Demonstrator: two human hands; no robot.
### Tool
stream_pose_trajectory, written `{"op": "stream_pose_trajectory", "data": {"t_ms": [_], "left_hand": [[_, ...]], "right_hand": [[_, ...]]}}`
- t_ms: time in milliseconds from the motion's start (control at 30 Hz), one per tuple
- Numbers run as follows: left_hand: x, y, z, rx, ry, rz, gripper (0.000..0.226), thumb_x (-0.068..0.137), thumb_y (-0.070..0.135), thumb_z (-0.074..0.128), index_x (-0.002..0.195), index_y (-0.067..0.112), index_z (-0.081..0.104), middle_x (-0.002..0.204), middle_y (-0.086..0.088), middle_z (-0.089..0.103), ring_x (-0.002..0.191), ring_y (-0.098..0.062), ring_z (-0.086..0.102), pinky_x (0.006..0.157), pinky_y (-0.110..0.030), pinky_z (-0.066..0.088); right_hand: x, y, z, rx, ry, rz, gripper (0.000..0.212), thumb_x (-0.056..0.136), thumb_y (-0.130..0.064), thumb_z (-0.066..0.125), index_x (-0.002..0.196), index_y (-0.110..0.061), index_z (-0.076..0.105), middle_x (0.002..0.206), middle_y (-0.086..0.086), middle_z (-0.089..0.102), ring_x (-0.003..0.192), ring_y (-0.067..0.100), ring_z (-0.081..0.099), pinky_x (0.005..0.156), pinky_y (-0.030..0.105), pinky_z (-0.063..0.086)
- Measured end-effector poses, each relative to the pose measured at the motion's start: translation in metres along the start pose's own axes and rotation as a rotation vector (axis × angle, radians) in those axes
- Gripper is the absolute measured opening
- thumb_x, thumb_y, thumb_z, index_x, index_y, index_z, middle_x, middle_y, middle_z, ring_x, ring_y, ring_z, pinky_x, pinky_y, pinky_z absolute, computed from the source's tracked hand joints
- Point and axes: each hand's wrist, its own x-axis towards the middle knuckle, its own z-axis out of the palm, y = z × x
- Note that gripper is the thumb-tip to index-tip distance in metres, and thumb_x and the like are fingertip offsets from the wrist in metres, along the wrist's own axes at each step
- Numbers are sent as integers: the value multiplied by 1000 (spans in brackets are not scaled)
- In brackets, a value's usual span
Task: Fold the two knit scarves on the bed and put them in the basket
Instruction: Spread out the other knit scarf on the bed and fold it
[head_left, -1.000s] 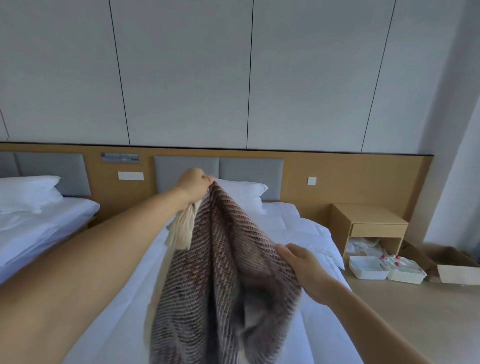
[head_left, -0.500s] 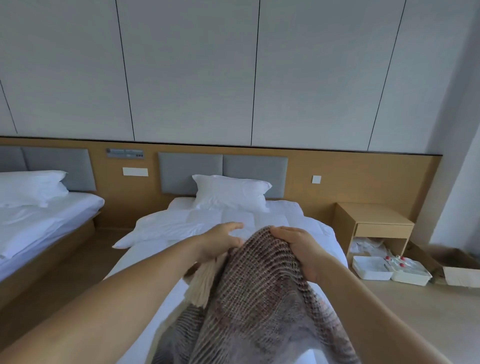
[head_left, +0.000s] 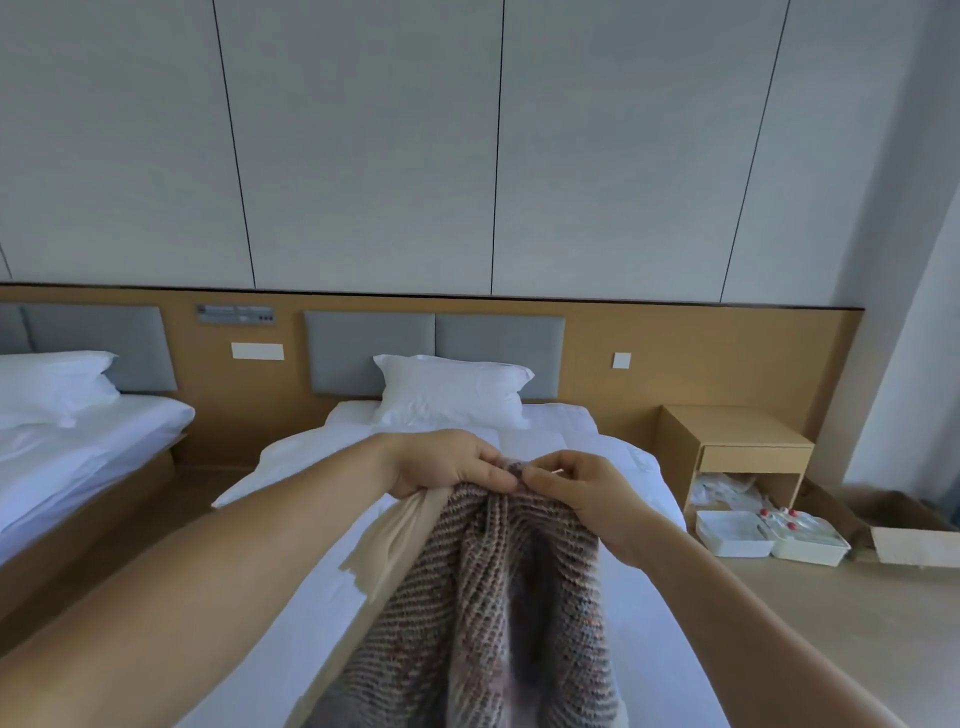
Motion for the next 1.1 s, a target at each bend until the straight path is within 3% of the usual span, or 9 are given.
{"op": "stream_pose_trajectory", "data": {"t_ms": [200,400,533,633,700,800,967,1033,1100], "left_hand": [[-5,36,-50,31,239,86,18,94,6,60,110,0,66,106,-16,70,96,-26,68,93,-38,54],[9,59,-66,168,303,116,24,94,9,62,115,-3,64,112,-20,69,101,-29,65,96,-38,52],[38,51,-59,641,579,112,13,94,22,63,93,9,65,95,-11,66,91,-28,60,77,-32,44],[62,30,-29,746,671,97,20,94,29,59,84,12,55,89,-8,61,83,-25,55,67,-32,37],[77,8,-7,660,590,55,26,87,31,66,76,14,50,79,-3,57,74,-21,53,63,-31,36],[84,-23,17,421,338,-149,31,77,26,78,68,11,52,61,-5,50,52,-19,48,50,-26,36],[67,-56,18,410,84,-423,24,76,20,81,73,6,63,53,-8,53,44,-18,46,43,-24,35],[60,-61,13,563,82,-473,27,81,27,76,75,6,60,53,-7,52,49,-20,44,44,-23,29],[51,-62,6,708,81,-484,30,86,33,71,81,7,59,59,-8,53,56,-24,46,49,-26,32]], "right_hand": [[-13,32,-26,5,-151,130,63,72,-51,78,101,4,69,106,19,71,100,30,68,96,43,51],[-20,41,-27,156,-141,145,46,99,-37,49,117,4,62,113,13,70,102,27,66,89,38,52],[-22,33,-25,210,-15,147,47,94,-37,58,106,9,59,104,25,69,97,37,68,92,47,52],[-24,23,-26,378,-12,151,33,92,-26,63,103,5,58,99,26,67,89,34,66,86,45,53],[-23,25,-29,508,6,144,28,94,-19,61,115,1,59,110,23,68,94,36,68,87,46,55],[-19,43,-34,553,172,150,33,97,-9,57,125,-27,55,117,17,66,102,35,69,91,51,55],[-15,70,-30,539,286,287,19,93,1,56,97,2,75,97,23,70,82,34,68,75,41,57],[-14,70,-21,633,202,261,25,89,13,48,104,10,68,86,22,66,69,30,65,63,36,58],[-12,66,-7,634,77,206,42,78,23,46,113,7,62,90,21,69,76,29,71,70,34,61]]}}
